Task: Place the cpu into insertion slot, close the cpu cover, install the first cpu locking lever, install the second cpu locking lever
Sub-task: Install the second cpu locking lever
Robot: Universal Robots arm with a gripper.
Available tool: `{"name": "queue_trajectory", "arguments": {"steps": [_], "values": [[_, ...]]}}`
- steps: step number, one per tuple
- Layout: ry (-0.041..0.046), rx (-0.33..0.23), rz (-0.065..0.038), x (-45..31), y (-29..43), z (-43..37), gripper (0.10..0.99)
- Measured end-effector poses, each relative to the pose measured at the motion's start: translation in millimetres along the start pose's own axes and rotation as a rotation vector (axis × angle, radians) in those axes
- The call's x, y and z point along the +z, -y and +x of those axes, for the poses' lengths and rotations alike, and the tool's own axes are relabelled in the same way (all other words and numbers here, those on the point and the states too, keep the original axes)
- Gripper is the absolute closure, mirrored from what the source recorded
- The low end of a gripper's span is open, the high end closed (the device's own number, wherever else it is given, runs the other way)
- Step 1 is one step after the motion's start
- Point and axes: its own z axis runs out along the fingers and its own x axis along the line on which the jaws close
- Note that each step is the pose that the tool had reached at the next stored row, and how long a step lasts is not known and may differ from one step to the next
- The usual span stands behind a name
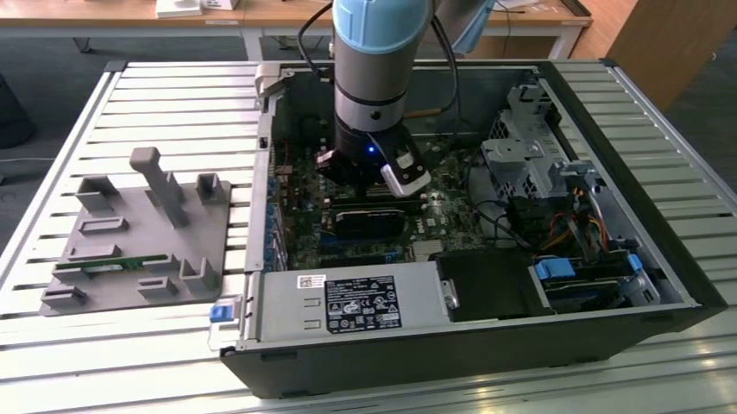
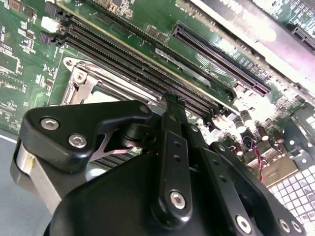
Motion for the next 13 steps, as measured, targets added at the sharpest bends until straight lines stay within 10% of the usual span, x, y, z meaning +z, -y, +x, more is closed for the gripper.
{"name": "queue_trajectory", "arguments": {"steps": [13], "values": [[0.0004, 0.0, -0.038, 5.3, 2.9, 1.2, 0.98]]}}
